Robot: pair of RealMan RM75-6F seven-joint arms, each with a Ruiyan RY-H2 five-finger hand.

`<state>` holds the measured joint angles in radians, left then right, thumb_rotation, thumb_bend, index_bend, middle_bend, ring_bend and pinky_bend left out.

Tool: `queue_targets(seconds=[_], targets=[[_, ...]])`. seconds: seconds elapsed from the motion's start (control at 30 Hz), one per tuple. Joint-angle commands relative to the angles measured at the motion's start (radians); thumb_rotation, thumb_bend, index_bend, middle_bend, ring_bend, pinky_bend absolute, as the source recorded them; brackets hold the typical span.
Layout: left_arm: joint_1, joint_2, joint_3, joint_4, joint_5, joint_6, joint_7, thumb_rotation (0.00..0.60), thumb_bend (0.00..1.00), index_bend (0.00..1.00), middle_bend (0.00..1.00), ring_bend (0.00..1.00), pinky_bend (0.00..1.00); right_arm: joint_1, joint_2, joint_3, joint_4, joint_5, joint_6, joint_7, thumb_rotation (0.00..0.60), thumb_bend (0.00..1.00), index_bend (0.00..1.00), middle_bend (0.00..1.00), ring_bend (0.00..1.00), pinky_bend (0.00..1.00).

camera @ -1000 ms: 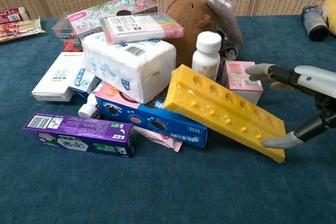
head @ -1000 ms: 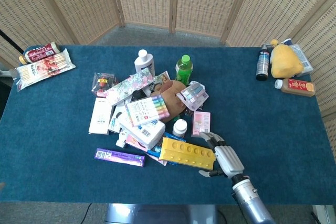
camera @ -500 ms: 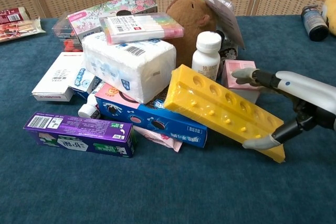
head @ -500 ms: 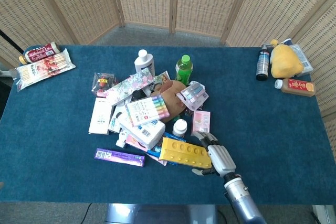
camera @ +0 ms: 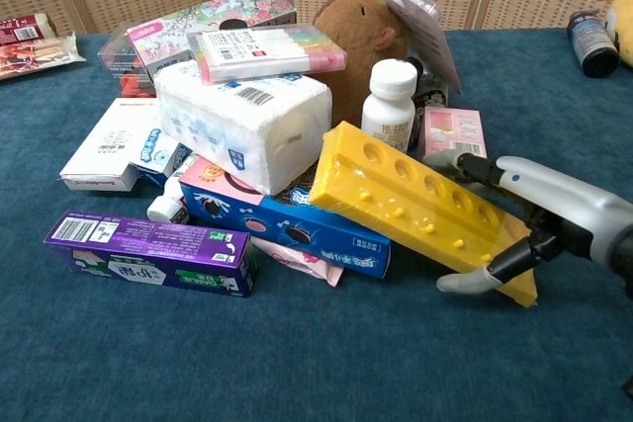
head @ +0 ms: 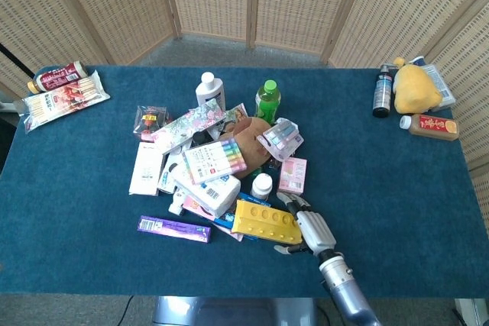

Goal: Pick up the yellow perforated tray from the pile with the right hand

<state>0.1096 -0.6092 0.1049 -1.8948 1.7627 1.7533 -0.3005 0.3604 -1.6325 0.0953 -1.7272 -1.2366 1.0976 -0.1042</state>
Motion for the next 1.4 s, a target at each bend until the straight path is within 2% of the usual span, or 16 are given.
queue_targets(seconds=[0.03, 0.07, 0.13, 0.23, 0.6, 1.03, 1.4], targets=[[0.001, 0.000, 0.000, 0.002, -0.001, 0.001, -0.001, 0.600, 0.00, 0.00, 0.00, 0.00, 0.00, -0.005, -0.026, 0.002, 0.024, -0.017, 0.021, 0.027, 0.600, 0.00, 0.08, 0.29, 0.18, 0.31], [0.001, 0.000, 0.000, 0.002, -0.002, 0.000, -0.002, 0.600, 0.00, 0.00, 0.00, 0.00, 0.00, -0.006, -0.026, 0.000, 0.024, -0.021, 0.020, 0.039, 0.600, 0.00, 0.14, 0.41, 0.27, 0.41], [0.001, 0.000, 0.000, 0.003, -0.002, 0.000, -0.003, 0.600, 0.00, 0.00, 0.00, 0.00, 0.00, -0.008, -0.031, -0.001, 0.030, -0.026, 0.022, 0.061, 0.600, 0.00, 0.35, 0.67, 0.54, 0.64], [0.002, 0.000, 0.000, 0.004, -0.001, 0.003, -0.004, 0.600, 0.00, 0.00, 0.00, 0.00, 0.00, -0.010, -0.031, -0.004, 0.033, -0.029, 0.021, 0.081, 0.600, 0.00, 0.45, 0.78, 0.64, 0.74], [0.005, 0.002, -0.001, 0.005, 0.002, 0.009, -0.009, 0.600, 0.00, 0.00, 0.00, 0.00, 0.00, -0.033, 0.032, -0.002, -0.030, -0.071, 0.085, 0.080, 0.600, 0.00, 0.49, 0.80, 0.67, 0.76], [0.011, 0.006, 0.002, -0.001, 0.018, 0.022, -0.010, 0.600, 0.00, 0.00, 0.00, 0.00, 0.00, -0.080, 0.210, 0.027, -0.225, -0.151, 0.219, 0.034, 0.600, 0.00, 0.48, 0.80, 0.67, 0.76], [0.015, 0.008, 0.004, -0.005, 0.025, 0.030, -0.012, 0.600, 0.00, 0.00, 0.00, 0.00, 0.00, -0.062, 0.275, 0.069, -0.368, -0.174, 0.244, -0.048, 0.600, 0.00, 0.48, 0.79, 0.67, 0.76]])
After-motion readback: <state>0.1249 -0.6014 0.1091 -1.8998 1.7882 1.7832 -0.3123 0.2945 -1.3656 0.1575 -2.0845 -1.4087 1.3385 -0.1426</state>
